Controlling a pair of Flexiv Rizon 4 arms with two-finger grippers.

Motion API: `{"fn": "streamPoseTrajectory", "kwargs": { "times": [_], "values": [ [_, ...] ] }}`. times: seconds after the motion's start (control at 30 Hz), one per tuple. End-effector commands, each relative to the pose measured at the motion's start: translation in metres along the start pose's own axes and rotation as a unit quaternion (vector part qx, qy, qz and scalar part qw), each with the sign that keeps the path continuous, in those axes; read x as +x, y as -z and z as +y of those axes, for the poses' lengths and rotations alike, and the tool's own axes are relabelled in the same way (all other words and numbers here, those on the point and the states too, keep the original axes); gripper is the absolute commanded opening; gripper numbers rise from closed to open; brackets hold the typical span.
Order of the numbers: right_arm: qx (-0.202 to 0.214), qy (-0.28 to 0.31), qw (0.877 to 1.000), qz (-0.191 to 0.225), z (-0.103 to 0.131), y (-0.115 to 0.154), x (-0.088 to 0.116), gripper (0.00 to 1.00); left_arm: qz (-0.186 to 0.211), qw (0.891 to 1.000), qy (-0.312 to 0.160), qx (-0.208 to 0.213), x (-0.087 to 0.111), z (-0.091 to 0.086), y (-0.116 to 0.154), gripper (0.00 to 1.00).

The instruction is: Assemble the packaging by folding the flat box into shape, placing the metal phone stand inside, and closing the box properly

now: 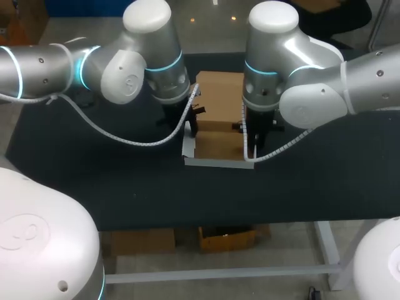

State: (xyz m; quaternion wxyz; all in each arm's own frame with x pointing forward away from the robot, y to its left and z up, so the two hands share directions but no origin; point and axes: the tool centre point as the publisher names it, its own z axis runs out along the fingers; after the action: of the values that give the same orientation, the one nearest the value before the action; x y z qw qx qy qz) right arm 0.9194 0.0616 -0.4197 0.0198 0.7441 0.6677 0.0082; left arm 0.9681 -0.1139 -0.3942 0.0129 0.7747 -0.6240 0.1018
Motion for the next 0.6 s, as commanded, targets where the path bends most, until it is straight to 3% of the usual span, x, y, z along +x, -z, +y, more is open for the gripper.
{"fn": "streamPoseTrajectory", "kwargs": {
  "times": [0.03, 0.27, 0.6],
  "values": [
    [0.002, 0.000, 1.000, -0.003, 0.000, 0.000, -0.002, 0.00, -0.005, 1.000, 0.002, 0.001, -0.006, -0.004, -0.002, 0.38],
    [0.002, 0.000, 1.000, -0.003, 0.000, 0.000, -0.002, 0.00, -0.010, 1.000, 0.006, 0.006, -0.009, -0.004, 0.000, 0.39],
    [0.002, 0.000, 1.000, -0.003, 0.000, 0.000, -0.002, 0.00, 0.028, 0.999, -0.019, -0.039, -0.012, 0.010, 0.007, 0.40]
  ]
}}
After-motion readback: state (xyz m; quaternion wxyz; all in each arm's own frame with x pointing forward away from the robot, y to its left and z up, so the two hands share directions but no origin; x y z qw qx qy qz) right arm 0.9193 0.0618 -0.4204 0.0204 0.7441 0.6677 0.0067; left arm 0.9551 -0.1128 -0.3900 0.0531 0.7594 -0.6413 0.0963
